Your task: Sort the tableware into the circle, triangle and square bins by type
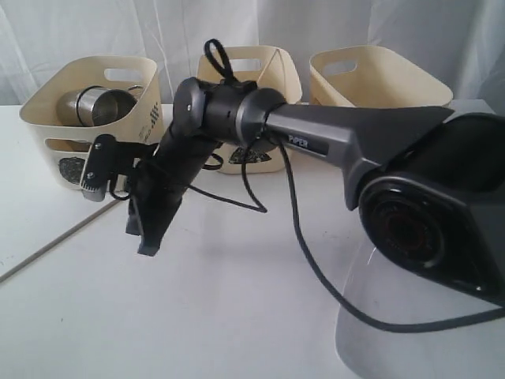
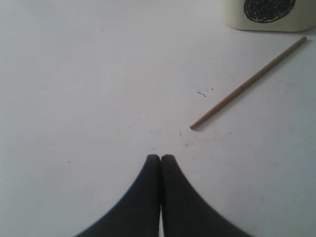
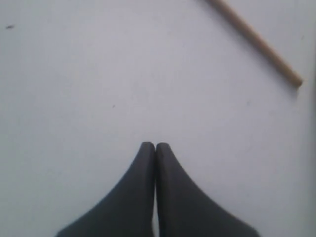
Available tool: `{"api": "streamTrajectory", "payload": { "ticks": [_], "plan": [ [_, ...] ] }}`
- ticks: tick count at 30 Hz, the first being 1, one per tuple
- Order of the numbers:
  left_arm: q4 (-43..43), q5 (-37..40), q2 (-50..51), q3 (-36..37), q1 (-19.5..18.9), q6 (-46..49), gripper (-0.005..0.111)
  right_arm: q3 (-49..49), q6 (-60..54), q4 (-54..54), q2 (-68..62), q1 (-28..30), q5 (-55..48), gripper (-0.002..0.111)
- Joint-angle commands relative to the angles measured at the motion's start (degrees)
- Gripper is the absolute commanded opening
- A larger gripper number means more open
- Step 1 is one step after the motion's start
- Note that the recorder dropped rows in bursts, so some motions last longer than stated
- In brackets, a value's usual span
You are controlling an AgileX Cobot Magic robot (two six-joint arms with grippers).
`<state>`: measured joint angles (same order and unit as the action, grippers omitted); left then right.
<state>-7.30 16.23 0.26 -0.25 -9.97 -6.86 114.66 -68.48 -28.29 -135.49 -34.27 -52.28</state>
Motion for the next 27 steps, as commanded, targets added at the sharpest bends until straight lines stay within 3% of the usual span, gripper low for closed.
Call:
{"api": "streamTrajectory", "payload": {
  "ticks": [1,6,9,12,17,22,27],
  "plan": [
    [-0.1,0.0,-0.3,0.3,0.4,-0.2,0.0,-0.2,-0.2,-2.5,-0.6,-2.9,10.5,0.004],
    [-0.1,0.0,-0.3,0.3,0.4,-0.2,0.0,-0.2,-0.2,-9.4,-1.7,-6.4,20.7,0.029],
    [-0.1,0.0,-0.3,0.3,0.4,-0.2,0.0,-0.2,5.1,-14.6,-3.2,-8.3,35.0,0.042],
    [-0.1,0.0,-0.3,0.3,0.4,-0.2,0.0,0.6,15.2,-19.7,-5.0,-9.0,44.9,0.042],
    [-0.1,0.0,-0.3,0.3,0.4,-0.2,0.0,3.4,19.7,-19.9,-8.5,-9.0,32.9,0.041],
    [-0.1,0.0,-0.3,0.3,0.4,-0.2,0.0,8.7,24.0,-19.8,-12.3,-8.9,36.6,0.04],
    [-0.1,0.0,-0.3,0.3,0.4,-0.2,0.0,13.4,28.2,-20.7,-16.2,-6.1,31.1,0.032]
  ]
}}
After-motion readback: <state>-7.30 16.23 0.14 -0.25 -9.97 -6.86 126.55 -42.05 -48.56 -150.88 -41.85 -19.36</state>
